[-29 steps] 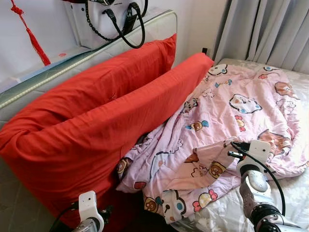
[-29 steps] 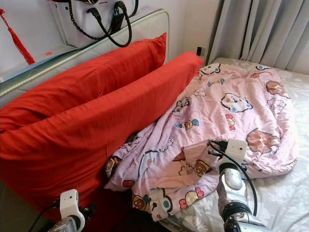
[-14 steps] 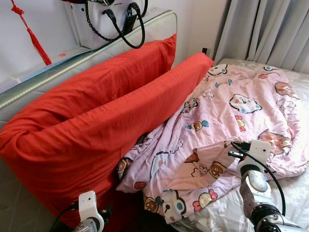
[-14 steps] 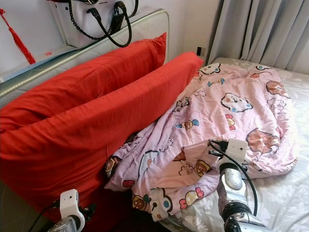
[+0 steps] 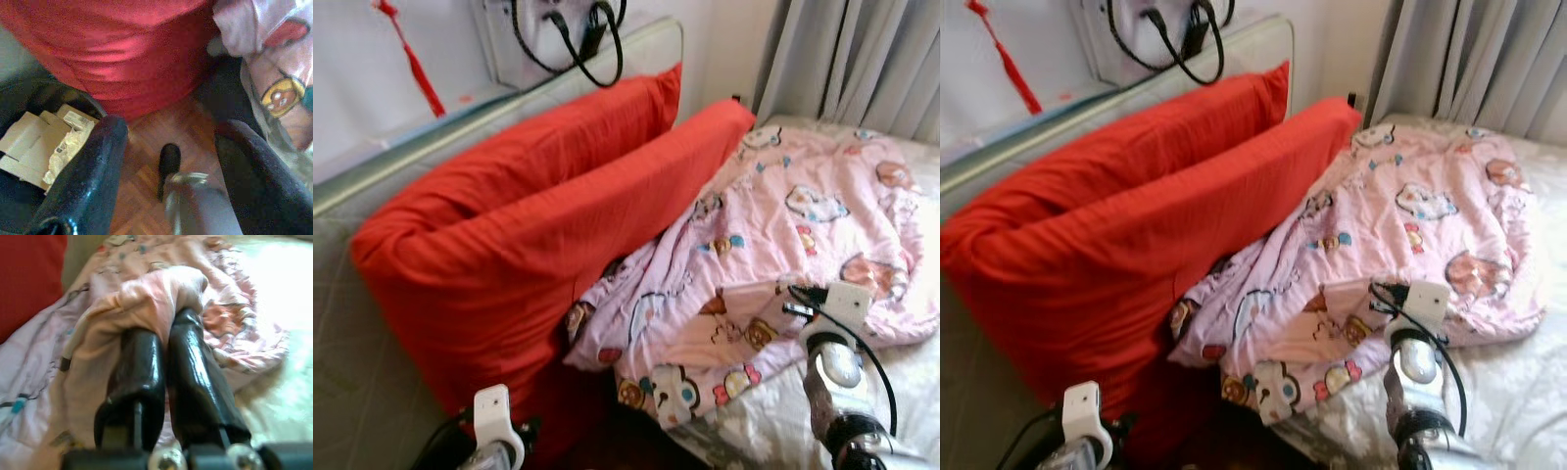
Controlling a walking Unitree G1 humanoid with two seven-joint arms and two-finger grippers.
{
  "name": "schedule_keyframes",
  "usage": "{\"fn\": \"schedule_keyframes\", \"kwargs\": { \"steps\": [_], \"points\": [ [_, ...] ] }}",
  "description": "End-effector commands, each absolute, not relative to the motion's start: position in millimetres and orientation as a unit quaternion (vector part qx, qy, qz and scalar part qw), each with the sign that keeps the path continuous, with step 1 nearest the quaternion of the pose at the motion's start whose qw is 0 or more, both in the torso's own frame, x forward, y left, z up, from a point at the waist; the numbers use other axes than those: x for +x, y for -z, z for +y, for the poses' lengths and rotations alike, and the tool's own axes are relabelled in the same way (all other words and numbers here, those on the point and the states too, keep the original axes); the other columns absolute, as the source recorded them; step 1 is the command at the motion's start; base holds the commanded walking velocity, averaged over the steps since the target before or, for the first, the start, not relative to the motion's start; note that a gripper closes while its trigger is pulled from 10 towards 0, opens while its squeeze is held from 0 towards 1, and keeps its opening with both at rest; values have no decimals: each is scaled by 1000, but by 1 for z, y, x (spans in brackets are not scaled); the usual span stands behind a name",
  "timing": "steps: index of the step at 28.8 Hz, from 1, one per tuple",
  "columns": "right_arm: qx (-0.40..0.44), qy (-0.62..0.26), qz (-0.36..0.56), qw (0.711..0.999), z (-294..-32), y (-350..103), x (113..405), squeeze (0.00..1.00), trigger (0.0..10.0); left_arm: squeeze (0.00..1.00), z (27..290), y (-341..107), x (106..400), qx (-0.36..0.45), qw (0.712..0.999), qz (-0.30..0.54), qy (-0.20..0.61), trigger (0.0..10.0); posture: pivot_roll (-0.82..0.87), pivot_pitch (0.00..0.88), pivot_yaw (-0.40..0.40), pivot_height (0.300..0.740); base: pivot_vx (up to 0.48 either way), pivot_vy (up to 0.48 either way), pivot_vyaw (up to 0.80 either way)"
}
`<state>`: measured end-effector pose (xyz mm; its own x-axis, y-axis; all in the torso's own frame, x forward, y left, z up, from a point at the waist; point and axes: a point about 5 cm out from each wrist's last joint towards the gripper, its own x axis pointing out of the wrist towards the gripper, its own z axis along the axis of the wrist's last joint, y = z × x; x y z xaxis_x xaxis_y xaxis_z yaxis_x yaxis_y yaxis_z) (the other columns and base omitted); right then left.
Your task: Clean up the room
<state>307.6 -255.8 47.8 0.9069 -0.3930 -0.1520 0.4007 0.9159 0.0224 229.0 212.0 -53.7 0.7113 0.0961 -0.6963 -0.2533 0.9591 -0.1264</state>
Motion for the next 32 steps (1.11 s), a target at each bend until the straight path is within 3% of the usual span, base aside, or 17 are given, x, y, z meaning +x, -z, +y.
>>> {"fn": "schedule_keyframes", "kwargs": {
  "steps": [1, 11, 32],
  "points": [
    [17, 217, 27, 976, -260, -65, 315, 0, 10000, 0, 214, 62, 217, -106, 908, 391, -104, 10000, 89, 0, 43, 740, -277, 0, 0],
    [-15, 281, -16, 960, -280, -83, 315, 0, 10000, 0, 214, 61, 217, -103, 908, 393, -102, 10000, 88, 0, 46, 740, -272, 0, 0],
    [-47, 286, -36, 956, -283, -88, 313, 0, 10000, 0, 212, 62, 216, -98, 908, 396, -96, 10000, 86, 0, 40, 740, 0, 0, 0]
  ]
}}
